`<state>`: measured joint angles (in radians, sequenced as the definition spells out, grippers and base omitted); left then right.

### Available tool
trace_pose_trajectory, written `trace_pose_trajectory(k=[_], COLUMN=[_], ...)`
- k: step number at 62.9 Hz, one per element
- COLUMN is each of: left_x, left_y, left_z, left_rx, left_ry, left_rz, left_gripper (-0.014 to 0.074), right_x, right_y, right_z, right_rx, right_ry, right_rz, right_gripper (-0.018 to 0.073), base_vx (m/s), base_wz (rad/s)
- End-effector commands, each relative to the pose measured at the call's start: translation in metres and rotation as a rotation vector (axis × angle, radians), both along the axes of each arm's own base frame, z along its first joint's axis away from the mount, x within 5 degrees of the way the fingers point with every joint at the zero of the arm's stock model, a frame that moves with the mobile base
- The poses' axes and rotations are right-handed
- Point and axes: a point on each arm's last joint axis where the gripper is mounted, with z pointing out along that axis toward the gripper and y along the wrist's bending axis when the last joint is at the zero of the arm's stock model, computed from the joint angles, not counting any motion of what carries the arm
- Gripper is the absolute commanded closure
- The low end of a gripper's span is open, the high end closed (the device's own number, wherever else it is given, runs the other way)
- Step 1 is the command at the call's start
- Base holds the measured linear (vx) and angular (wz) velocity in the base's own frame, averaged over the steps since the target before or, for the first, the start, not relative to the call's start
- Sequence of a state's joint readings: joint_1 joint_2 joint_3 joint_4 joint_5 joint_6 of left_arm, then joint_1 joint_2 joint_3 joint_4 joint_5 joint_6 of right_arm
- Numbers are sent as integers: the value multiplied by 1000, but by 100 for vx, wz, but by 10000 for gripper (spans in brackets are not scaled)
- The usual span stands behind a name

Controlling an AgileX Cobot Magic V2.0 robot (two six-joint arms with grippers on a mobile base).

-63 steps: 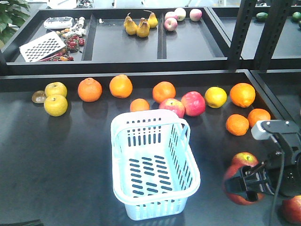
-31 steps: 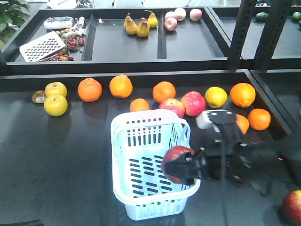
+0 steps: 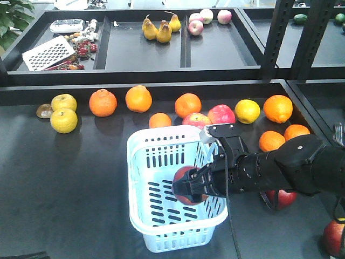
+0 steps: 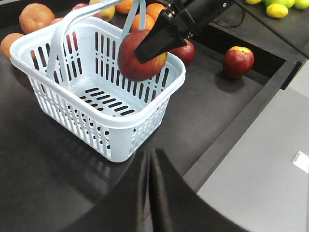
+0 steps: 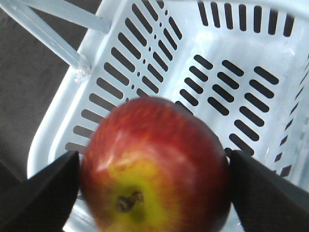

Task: Pick three apples into basket with both arms
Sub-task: 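Carry the apple over the basket and release it inside, then move the right gripper back and grasp a second red apple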

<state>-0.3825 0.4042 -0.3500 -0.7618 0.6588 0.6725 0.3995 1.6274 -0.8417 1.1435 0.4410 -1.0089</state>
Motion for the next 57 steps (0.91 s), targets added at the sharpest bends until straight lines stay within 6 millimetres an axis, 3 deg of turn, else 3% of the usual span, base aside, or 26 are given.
trace_pose_trajectory(k=[1, 11, 19, 24, 37, 45, 57], left_x=[3, 3, 3, 3, 3, 3, 3], left_y=[0, 0, 0, 0, 0, 0, 0], left_z=[12, 12, 12, 12, 12, 12, 12], left_rx=[-61, -61, -60, -60, -60, -60, -60], left_ry=[-32, -33, -33, -33, -33, -33, -33], left_rz=[34, 34, 34, 34, 34, 34, 34], left_gripper=[603, 603, 603, 603, 603, 603, 603], right_x=[4, 3, -2, -9, -28, -33, -22], right_y=[1, 1, 1, -1, -14, -27, -67], right_z=[21, 22, 30, 40, 61, 69, 71], right_rx=[36, 37, 37, 40, -40, -114, -235], right_ry=[-69, -72, -87, -92, -71, -75, -71], right_rz=[-8, -5, 36, 54, 44, -35, -233], right_gripper=[-106, -85, 6, 126, 575, 567, 562], base_vx=[0, 0, 0, 0, 0, 0, 0], base_wz=[0, 0, 0, 0, 0, 0, 0])
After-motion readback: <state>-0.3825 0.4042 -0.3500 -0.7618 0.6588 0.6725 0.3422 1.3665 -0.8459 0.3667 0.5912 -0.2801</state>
